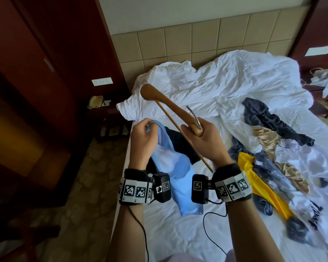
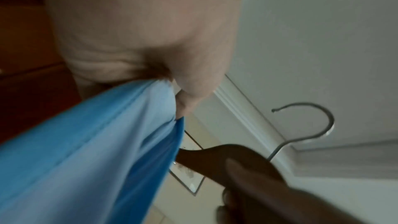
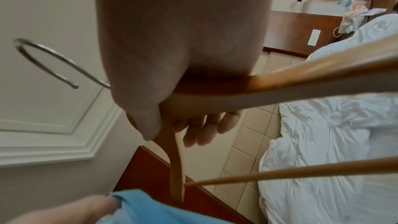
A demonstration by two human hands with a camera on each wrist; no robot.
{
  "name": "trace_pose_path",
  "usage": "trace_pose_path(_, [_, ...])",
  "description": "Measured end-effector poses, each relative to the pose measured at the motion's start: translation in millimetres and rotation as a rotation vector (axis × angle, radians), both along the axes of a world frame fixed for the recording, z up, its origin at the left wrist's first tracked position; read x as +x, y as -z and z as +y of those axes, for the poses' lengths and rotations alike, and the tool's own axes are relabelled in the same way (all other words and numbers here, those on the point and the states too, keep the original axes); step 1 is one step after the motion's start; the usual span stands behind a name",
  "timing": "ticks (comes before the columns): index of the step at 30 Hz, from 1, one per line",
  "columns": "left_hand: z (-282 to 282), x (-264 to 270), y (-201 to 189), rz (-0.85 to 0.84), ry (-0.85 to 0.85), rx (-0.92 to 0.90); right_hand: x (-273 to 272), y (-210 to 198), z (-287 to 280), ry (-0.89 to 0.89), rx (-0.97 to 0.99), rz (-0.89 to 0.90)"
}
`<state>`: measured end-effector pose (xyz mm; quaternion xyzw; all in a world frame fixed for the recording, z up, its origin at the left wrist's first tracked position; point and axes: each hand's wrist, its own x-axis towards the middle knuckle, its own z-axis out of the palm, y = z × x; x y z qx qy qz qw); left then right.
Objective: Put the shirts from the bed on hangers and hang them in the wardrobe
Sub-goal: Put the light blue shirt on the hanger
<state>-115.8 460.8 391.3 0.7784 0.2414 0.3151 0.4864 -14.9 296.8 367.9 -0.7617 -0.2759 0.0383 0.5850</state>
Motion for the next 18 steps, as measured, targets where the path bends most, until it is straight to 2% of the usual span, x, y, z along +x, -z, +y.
trace_pose_path(7, [23,-9,25,0.262,-0.220,0.187,2,-5,-13,-0.032,-0.076,-0.024])
trace_pose_path(12, [35,-25,24,0.397,-0.396,0.173,7,-5,-24,-0.090,-0.095,-0.064])
trace_pose_path(18, [47,-36,25,0.413,-0.546,0.058,3,-12,-29,-0.150,-0.084,-0.029])
